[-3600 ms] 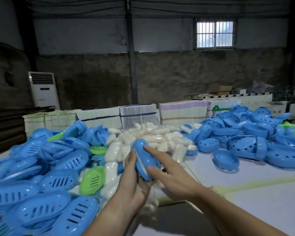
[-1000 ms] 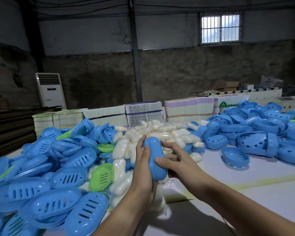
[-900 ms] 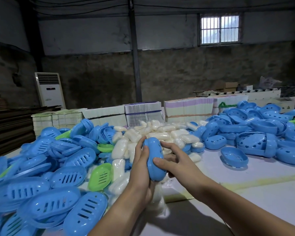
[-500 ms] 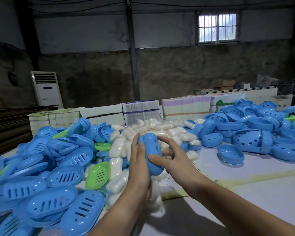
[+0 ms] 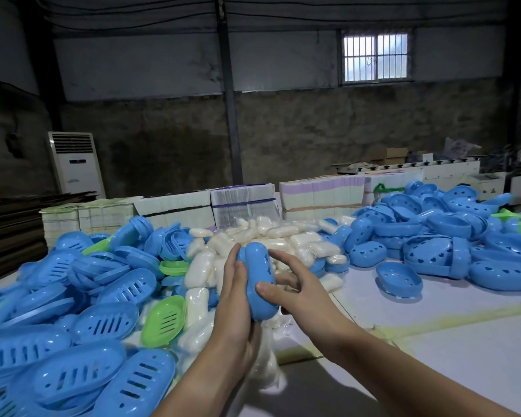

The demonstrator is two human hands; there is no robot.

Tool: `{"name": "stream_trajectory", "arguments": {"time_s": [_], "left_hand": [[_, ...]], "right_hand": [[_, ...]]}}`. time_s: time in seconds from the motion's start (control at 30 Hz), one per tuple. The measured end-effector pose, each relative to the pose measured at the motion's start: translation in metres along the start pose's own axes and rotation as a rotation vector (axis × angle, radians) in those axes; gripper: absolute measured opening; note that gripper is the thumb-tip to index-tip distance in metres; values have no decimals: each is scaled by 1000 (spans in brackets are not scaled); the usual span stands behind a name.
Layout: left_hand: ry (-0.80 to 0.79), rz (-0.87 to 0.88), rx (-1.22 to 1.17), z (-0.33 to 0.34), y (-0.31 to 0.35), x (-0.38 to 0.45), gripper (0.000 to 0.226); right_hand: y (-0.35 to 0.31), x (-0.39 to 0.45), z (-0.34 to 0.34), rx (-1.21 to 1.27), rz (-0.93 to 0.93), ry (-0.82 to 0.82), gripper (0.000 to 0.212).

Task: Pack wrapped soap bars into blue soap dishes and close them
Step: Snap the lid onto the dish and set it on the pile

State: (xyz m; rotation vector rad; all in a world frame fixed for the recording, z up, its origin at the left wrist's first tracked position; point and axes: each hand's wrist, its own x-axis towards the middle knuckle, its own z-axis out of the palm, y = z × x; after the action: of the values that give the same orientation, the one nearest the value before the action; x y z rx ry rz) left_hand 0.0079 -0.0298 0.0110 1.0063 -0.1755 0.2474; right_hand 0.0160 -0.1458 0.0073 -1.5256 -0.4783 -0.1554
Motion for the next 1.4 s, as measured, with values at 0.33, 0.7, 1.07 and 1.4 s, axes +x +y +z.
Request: {"name": "stream_trajectory", "arguments": {"time_s": [0.33, 0.7, 1.07, 1.4], "left_hand": [[8, 136, 165, 2, -3, 0, 29], [42, 229, 249, 3, -7, -2, 30], [0, 148, 240, -3, -11, 4, 28], [-75, 49, 31, -5, -11, 4, 26]], "right_hand": [[3, 0, 0, 1, -20, 7, 59], [1, 2, -1, -18, -1, -11, 66], [3, -1, -1, -5, -10, -4, 54], [2, -1, -3, -47, 0, -10, 59]]}}
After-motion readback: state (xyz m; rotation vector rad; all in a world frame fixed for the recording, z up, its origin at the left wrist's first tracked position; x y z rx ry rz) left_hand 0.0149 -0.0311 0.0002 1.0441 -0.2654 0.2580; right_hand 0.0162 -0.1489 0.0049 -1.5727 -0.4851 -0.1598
